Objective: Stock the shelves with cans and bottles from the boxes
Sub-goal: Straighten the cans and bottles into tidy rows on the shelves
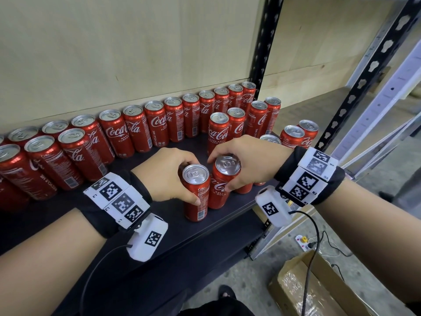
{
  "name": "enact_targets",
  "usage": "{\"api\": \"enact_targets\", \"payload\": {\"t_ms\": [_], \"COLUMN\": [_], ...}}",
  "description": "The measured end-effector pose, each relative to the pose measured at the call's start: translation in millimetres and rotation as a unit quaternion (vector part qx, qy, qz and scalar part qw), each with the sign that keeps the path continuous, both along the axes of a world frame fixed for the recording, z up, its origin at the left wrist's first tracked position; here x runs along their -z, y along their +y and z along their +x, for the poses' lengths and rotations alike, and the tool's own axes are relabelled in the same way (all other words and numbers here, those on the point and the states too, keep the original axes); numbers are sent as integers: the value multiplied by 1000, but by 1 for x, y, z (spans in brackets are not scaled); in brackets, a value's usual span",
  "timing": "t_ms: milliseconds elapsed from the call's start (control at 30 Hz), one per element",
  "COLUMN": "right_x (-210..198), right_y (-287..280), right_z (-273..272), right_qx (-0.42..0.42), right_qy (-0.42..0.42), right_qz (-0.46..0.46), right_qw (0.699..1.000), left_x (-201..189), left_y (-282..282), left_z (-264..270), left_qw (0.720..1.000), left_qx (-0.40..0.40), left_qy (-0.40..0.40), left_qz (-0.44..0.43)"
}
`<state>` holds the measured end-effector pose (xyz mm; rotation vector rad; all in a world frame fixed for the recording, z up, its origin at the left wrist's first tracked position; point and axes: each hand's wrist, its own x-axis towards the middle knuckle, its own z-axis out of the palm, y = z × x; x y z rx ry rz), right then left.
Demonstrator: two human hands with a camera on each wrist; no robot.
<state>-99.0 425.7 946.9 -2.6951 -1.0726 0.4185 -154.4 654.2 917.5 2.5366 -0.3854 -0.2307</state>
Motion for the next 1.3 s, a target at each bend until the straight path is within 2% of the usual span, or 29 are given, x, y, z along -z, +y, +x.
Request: {"api": "enact_targets", "payload": {"t_ms": [600,1300], "right_x": [-3,-21], "right_y": [-3,3], "right_z": [-2,2], "right_qx": [6,9], "right_qy": [-12,-9], "right_qz": [12,-20], "right_qw": [1000,1000], "left_x": [0,-12], "left_y": [3,14], "left_z": [3,8], "left_qw": [999,998], "left_qx": [19,39], "left_qy": [22,43], "left_qz": [-33,-5]}}
